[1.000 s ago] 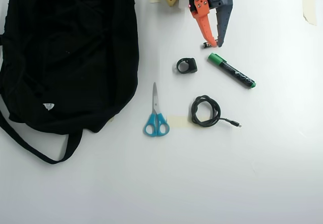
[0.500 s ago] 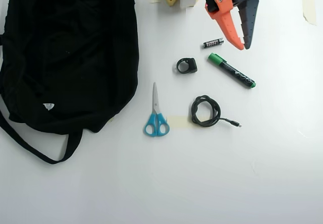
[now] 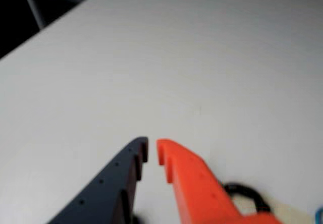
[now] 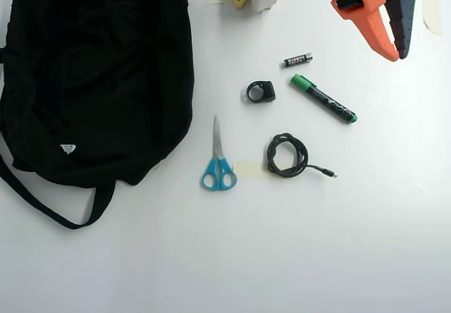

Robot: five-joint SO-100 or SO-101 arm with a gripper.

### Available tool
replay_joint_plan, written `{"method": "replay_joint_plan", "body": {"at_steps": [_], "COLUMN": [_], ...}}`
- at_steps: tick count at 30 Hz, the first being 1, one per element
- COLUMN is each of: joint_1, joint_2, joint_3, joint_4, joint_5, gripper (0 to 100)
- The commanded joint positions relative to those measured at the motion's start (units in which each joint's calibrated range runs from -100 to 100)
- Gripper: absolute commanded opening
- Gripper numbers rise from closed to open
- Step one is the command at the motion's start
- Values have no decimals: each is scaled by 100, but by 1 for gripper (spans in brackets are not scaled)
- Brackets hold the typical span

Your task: Put the green marker into the black bag

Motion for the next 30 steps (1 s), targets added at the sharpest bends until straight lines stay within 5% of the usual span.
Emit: {"method": "replay_joint_plan", "body": {"at_steps": [1,6,23,30], "joint_1": [-140,-192,-761,-851], "joint_2": [22,-69,30,22], "joint_3": [-571,-472,382,786], "joint_4": [959,1889,2665,2665], "joint_5": [149,967,1051,1638], "gripper": [2,2,2,2]}}
